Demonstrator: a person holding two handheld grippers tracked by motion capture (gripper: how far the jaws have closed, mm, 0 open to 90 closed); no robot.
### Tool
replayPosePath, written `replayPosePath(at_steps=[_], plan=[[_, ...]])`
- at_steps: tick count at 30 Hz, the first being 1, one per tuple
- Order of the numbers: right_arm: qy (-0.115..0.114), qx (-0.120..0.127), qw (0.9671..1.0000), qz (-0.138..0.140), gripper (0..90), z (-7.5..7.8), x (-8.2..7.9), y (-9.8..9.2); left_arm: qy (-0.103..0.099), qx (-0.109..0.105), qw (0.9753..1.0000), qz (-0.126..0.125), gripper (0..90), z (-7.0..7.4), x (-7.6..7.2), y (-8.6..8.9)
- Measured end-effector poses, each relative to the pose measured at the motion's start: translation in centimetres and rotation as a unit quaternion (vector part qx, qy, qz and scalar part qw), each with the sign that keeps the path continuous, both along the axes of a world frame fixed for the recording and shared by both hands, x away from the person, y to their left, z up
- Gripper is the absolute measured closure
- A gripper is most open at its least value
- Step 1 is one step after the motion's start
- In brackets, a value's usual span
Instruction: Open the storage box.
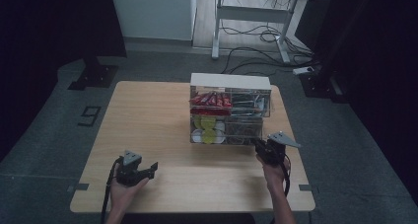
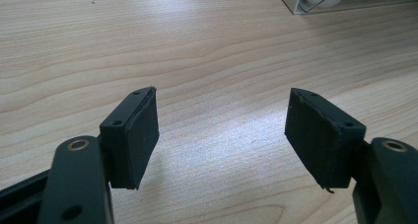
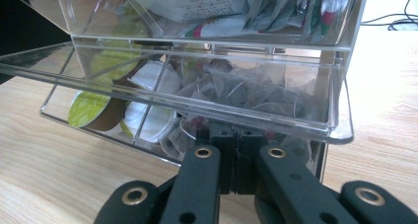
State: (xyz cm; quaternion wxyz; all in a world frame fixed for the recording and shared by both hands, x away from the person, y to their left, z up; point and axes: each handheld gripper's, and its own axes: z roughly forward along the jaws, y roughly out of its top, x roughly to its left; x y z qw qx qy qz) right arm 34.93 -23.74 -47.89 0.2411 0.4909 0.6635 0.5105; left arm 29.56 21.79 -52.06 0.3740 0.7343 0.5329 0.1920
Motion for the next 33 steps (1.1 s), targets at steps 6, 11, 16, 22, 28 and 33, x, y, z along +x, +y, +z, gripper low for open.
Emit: replayPosePath(at_steps=[6, 11, 16, 22, 28, 33], plan=[[-0.003, 0.002, 1.0, -0.001, 88.8, 0.5, 0.4, 0.1, 0.0, 0.0, 1.0, 0.0, 29.1, 0.0, 0.0, 0.0], [-0.008, 0.002, 1.0, -0.003, 88.8, 1.4, 0.8, 0.0, -0.001, -0.001, 1.0, 0.001, 29.1, 0.1, -0.1, 0.0], [-0.011, -0.004, 0.9999, -0.004, 88.8, 2.2, 1.3, 0.1, -0.002, -0.003, 1.0, 0.003, 29.1, 0.1, 0.0, 0.1], [-0.015, 0.0, 0.9999, -0.007, 88.7, 3.0, 2.0, 0.1, -0.001, -0.003, 1.0, 0.002, 29.1, 0.1, 0.0, 0.1], [-0.012, 0.0, 0.9999, -0.007, 88.7, 3.3, 2.4, 0.0, -0.001, -0.002, 1.0, 0.002, 29.1, 0.1, 0.0, 0.1], [-0.011, 0.004, 0.9999, -0.008, 88.4, 3.1, 2.4, 0.0, -0.001, -0.002, 1.0, 0.0, 29.1, 0.0, 0.0, 0.0]])
